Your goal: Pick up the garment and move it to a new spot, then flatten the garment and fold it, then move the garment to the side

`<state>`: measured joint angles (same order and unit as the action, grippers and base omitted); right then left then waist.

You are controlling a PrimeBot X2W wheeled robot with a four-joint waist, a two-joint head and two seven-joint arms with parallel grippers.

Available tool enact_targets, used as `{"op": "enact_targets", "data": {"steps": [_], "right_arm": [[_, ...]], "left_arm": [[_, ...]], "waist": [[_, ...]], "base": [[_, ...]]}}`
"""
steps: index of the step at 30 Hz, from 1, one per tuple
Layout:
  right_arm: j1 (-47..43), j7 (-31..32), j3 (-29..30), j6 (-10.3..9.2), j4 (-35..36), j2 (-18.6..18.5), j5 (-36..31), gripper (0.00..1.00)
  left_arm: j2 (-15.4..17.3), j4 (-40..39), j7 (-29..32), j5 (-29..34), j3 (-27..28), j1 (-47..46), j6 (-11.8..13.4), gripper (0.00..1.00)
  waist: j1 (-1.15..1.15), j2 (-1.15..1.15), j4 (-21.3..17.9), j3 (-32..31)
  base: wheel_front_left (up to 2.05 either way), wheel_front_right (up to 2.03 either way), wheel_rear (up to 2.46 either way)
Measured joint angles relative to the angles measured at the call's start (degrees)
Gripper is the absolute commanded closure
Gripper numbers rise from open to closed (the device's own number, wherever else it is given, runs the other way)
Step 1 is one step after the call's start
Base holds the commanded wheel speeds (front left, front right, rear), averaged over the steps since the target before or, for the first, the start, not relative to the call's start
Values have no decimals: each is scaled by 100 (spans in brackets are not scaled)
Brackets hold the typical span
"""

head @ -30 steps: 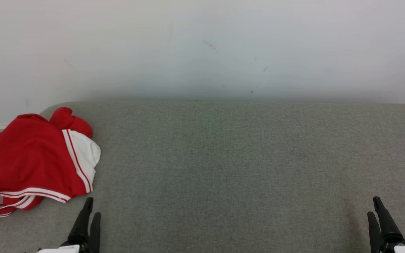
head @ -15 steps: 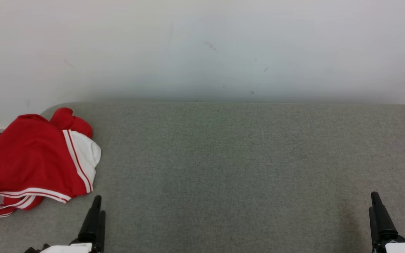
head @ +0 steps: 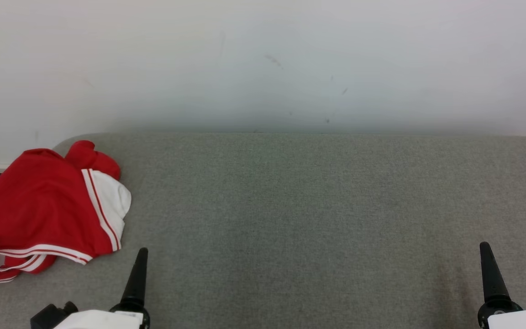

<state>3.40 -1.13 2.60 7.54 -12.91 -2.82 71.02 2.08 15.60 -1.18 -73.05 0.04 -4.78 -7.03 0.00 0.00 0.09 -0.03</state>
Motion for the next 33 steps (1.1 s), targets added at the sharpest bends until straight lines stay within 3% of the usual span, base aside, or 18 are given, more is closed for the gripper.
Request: {"op": "enact_targets", "data": {"steps": [18,33], "right_arm": [[43,-357,-212,0,55,-282,-2239,0],[122,-602,-352,0,-177,-430,-3561,0]], "left_arm": [[15,35,-353,2219,-165,-144,56,0],[113,3,-604,3927,-416,-200,242,0]], "waist": [[0,0,8,-11],[0,0,-17,-37]], "base": [[0,0,0],[0,0,0]]}}
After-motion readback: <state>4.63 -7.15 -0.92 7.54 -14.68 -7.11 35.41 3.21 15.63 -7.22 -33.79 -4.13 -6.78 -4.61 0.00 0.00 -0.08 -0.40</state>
